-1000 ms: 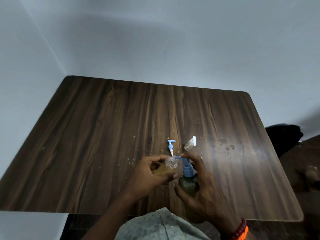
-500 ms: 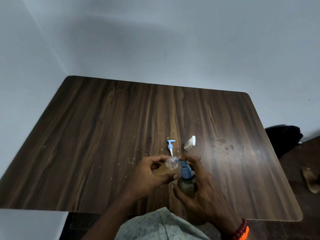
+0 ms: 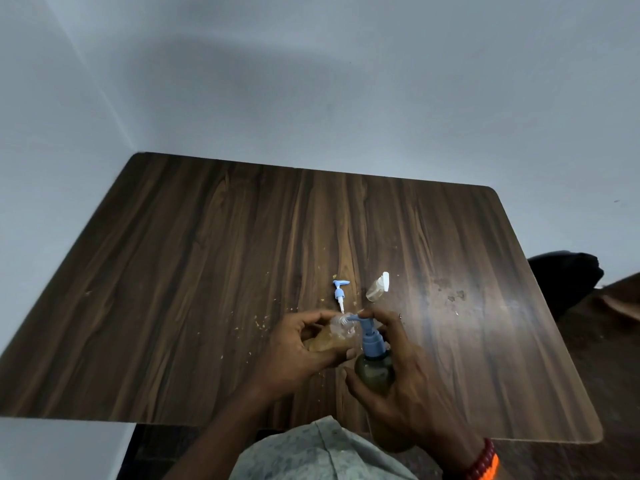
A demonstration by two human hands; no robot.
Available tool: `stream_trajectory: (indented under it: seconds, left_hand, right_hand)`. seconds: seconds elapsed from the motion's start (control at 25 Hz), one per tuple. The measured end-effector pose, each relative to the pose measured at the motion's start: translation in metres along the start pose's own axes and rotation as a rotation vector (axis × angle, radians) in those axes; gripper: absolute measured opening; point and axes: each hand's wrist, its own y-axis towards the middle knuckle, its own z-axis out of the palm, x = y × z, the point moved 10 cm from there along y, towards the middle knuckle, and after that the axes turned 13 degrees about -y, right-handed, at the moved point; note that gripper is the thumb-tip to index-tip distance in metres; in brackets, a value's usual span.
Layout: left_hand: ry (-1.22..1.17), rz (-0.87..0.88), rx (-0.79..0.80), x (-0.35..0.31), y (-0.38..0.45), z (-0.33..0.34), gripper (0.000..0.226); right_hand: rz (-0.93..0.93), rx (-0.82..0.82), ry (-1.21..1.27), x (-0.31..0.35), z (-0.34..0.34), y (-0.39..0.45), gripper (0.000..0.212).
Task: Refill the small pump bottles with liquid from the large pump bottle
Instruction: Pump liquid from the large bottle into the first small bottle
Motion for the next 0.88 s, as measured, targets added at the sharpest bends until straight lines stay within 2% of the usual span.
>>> stream_trajectory:
  seconds: [0.16, 0.32, 0.56, 0.76, 0.88]
  left_hand:
    - [-0.016, 0.014, 0.004, -0.0051, 0.0006, -0.0031, 0.047]
    - [0.053, 0.015, 0.011, 0.0004, -0.0010, -0.0001, 0.045]
    - [-0.024, 0.014, 0.008, -0.0048, -0.0012, -0.0019, 0.047]
    - [0.064, 0.019, 0.016, 0.0021, -0.0009, -0.0008, 0.047]
    - [0.007, 0.004, 0.012, 0.0005, -0.0019, -0.0005, 0.050]
  right_hand:
    - [-0.012, 0.015, -0.003, 0.0019, -0.0007, -0.0001, 0.081]
    - [-0.002, 0.061, -0.017, 0.0000, 0.0053, 0.0008, 0.061]
    - [0.012, 0.017, 0.001, 0.0022, -0.0014, -0.0006, 0.080]
    - [0.009, 0.038, -0.010, 0.0008, 0.0020, -0.0008, 0.063]
    - [0.023, 0.017, 0.004, 0.0008, -0.0020, -0.0004, 0.068]
